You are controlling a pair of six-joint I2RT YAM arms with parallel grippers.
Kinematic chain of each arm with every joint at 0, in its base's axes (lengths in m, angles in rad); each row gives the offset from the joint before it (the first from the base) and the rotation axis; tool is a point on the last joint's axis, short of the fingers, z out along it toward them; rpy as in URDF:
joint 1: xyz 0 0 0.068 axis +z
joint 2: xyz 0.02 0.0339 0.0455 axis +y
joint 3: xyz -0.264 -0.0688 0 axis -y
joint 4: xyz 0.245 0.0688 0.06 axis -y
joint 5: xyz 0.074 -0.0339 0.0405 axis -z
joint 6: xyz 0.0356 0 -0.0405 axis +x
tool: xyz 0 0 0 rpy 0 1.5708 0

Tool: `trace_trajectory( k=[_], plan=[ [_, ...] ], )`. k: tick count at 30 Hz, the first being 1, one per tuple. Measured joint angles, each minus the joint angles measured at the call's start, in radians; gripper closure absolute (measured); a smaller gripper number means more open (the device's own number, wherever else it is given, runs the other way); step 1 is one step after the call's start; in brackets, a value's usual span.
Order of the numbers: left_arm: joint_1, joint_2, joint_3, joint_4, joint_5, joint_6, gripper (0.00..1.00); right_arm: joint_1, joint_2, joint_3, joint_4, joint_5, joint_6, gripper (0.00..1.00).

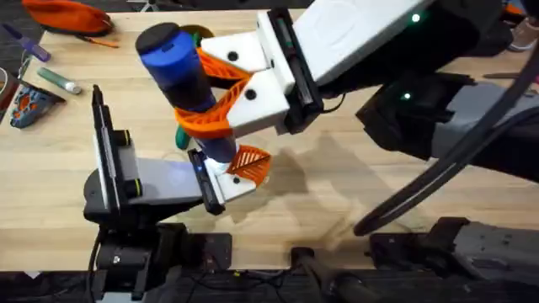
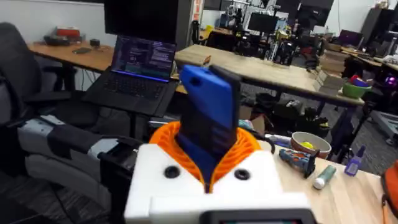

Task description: Pick up the gripper from the table and insert it into the empty holder that is missing its gripper. Then pick up a screw, insert it into the mounting hole, and use the screwdriver to tighten it. Finally, clean up the table by picking up the vegetable and placing it into the bucket.

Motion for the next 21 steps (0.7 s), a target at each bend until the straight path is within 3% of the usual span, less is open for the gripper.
trace_trajectory(
  k=[21],
  plan=[
    [0.000, 0.000, 0.000, 0.000, 0.000, -0.003, 0.987, 0.000, 0.033, 0.014, 0.006, 0.000, 0.001, 0.979]
  ],
)
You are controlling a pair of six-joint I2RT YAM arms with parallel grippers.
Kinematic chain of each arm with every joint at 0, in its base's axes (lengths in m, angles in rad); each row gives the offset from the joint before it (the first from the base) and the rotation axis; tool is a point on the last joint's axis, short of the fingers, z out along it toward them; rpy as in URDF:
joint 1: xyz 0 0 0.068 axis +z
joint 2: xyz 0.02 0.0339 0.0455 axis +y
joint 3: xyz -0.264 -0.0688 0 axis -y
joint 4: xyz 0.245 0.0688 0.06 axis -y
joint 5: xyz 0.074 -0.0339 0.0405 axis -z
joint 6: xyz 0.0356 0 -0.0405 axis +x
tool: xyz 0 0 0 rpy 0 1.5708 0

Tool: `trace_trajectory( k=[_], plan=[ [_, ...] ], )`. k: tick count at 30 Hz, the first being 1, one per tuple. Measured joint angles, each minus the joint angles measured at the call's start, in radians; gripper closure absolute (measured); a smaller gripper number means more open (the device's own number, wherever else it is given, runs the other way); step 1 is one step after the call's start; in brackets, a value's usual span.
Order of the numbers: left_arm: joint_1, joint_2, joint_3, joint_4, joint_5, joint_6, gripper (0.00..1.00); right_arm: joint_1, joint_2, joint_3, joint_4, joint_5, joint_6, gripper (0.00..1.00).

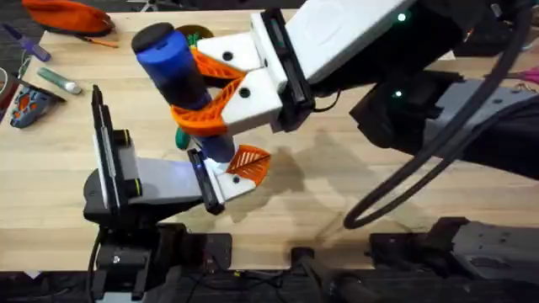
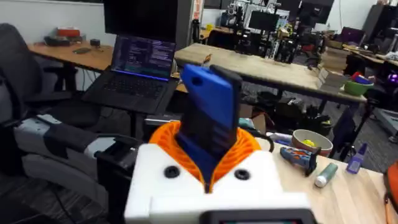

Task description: Pick up the gripper from the table and insert it into the empty holder that is missing its gripper. Then pick up a screw, insert it into the mounting hole, and use the screwdriver to tighten it. Finally, clean up the table by picking up the vegetable and placing it into the bucket.

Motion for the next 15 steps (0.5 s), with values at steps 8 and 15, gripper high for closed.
trace_trajectory(
  k=[8, 15],
  plan=[
    [0.000, 0.000, 0.000, 0.000, 0.000, 0.000, 0.987, 0.000, 0.002, 0.013, -0.012, -0.009, 0.000, 0.979],
    [0.000, 0.000, 0.000, 0.000, 0.000, 0.000, 0.987, -0.002, 0.015, 0.041, -0.032, -0.033, 0.004, 0.979]
  ],
)
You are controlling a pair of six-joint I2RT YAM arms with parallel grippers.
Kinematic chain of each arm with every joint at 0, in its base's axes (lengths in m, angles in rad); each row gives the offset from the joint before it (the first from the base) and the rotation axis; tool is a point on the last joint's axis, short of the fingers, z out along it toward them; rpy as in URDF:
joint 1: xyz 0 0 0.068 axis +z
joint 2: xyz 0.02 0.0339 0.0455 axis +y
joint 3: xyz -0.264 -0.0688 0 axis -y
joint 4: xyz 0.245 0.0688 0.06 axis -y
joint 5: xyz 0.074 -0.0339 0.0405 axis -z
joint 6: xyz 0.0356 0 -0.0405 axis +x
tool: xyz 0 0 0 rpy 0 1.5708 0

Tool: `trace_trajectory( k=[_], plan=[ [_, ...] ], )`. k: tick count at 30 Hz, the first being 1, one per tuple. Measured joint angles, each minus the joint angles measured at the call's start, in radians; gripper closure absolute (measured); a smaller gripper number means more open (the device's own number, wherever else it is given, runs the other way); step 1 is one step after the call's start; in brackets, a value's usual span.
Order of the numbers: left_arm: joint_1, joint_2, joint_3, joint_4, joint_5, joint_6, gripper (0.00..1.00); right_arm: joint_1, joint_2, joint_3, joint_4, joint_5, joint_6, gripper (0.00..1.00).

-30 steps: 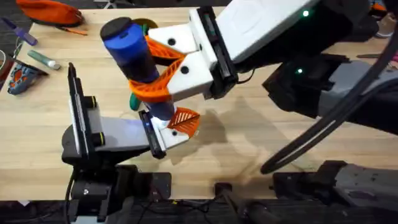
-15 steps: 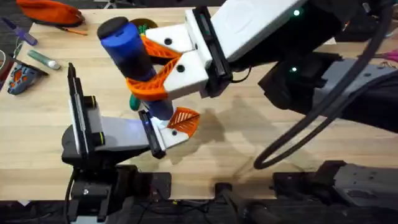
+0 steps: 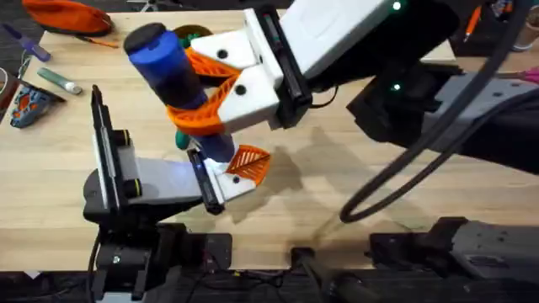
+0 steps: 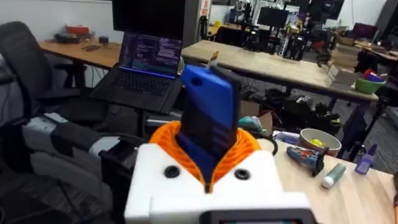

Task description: Pick up the gripper from the table and insert it into the empty holder that is missing its gripper. Then pick up a screw, insert it into the mounting hole, and use the screwdriver to tighten it. Finally, clean up the table by picking up the vegetable and placing it into the bucket.

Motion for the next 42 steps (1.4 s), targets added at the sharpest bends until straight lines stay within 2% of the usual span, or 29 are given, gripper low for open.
trace_trajectory(
  k=[7, 11, 17, 20, 23, 26, 31, 34, 37, 42],
  plan=[
    [0.000, 0.000, 0.000, 0.000, 0.001, 0.000, 0.987, -0.047, 0.007, 0.142, 0.002, 0.006, 0.046, 0.979],
    [0.000, 0.000, 0.000, 0.000, 0.001, 0.000, 0.987, -0.072, 0.006, 0.231, -0.106, 0.010, 0.052, 0.979],
    [0.000, 0.000, 0.000, 0.000, 0.001, 0.000, 0.987, -0.077, 0.006, 0.247, -0.178, 0.012, 0.057, 0.979],
    [0.000, 0.000, 0.000, 0.000, 0.001, 0.000, 0.987, -0.089, 0.006, 0.248, -0.268, 0.045, 0.061, 0.979],
    [0.000, 0.000, 0.000, 0.000, 0.001, 0.000, 0.987, -0.120, 0.006, 0.250, -0.408, 0.097, 0.055, 0.979],
    [0.000, 0.000, 0.000, 0.000, 0.001, 0.000, 0.987, -0.168, 0.006, 0.271, -0.616, 0.137, 0.020, 0.979],
    [0.000, 0.000, 0.000, 0.000, 0.001, 0.000, 0.987, -0.262, 0.006, 0.379, -1.050, 0.244, -0.133, 0.979],
    [0.000, 0.000, 0.000, 0.000, 0.001, 0.000, 0.987, -0.304, 0.006, 0.460, -1.248, 0.346, -0.254, 0.979],
    [0.000, 0.000, 0.000, 0.000, 0.001, 0.000, 0.987, -0.336, 0.006, 0.523, -1.386, 0.448, -0.361, 0.979],
    [0.000, 0.000, 0.000, 0.000, 0.001, 0.000, 0.987, -0.379, 0.006, 0.551, -1.491, 0.623, -0.516, 0.979]
  ],
)
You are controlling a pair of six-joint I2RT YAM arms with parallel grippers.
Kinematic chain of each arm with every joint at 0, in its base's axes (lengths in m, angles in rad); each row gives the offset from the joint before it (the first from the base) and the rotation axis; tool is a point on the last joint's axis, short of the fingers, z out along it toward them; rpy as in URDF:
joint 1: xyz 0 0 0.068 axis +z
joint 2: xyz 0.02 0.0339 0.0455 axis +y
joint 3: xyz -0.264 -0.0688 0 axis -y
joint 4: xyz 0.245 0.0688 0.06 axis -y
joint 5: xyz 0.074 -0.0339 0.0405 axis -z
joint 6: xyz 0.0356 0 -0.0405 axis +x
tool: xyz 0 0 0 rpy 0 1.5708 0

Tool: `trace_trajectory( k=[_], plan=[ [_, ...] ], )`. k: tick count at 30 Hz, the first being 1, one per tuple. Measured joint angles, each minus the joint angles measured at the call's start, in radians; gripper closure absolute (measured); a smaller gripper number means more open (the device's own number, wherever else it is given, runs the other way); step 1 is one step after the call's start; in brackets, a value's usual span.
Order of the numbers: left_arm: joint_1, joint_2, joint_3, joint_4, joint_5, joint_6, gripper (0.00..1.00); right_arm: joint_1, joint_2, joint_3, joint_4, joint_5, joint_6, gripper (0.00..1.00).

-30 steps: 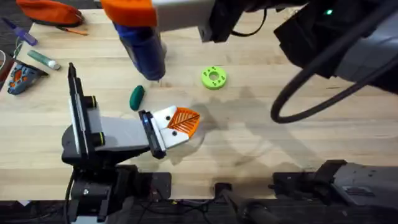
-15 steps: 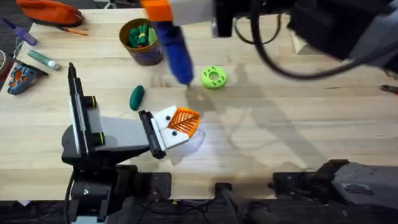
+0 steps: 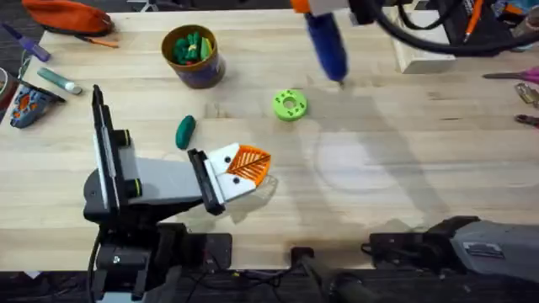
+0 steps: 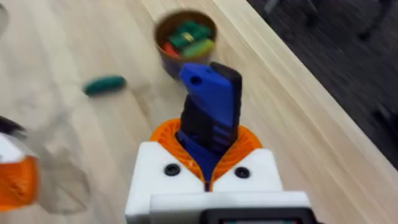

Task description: Pick up the gripper from the table and insert it into the empty holder that is missing its gripper. Then pick up a screw, insert it into the mounting hole, and use the screwdriver to tighten it. Finally, clean up the table by picking up the vegetable and placing it into the bucket.

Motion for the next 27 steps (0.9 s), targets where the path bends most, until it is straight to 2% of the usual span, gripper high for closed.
trace_trajectory(
  k=[8, 13, 22, 27],
  plan=[
    [0.000, 0.000, 0.000, 0.000, 0.000, 0.000, 0.987, -0.016, 0.003, 0.002, -0.239, 0.296, -0.292, 0.979],
    [0.000, 0.000, 0.000, 0.000, 0.000, 0.000, 0.987, -0.024, 0.062, 0.009, -0.300, 0.416, -0.470, 0.979],
    [0.000, 0.000, 0.000, 0.000, 0.000, 0.000, 0.987, -0.041, 0.207, 0.009, -0.439, 0.455, -0.700, 0.979],
    [0.000, 0.000, 0.000, 0.000, 0.000, 0.000, 0.987, -0.111, 0.241, 0.009, -0.473, 0.403, -0.803, 0.979]
  ],
)
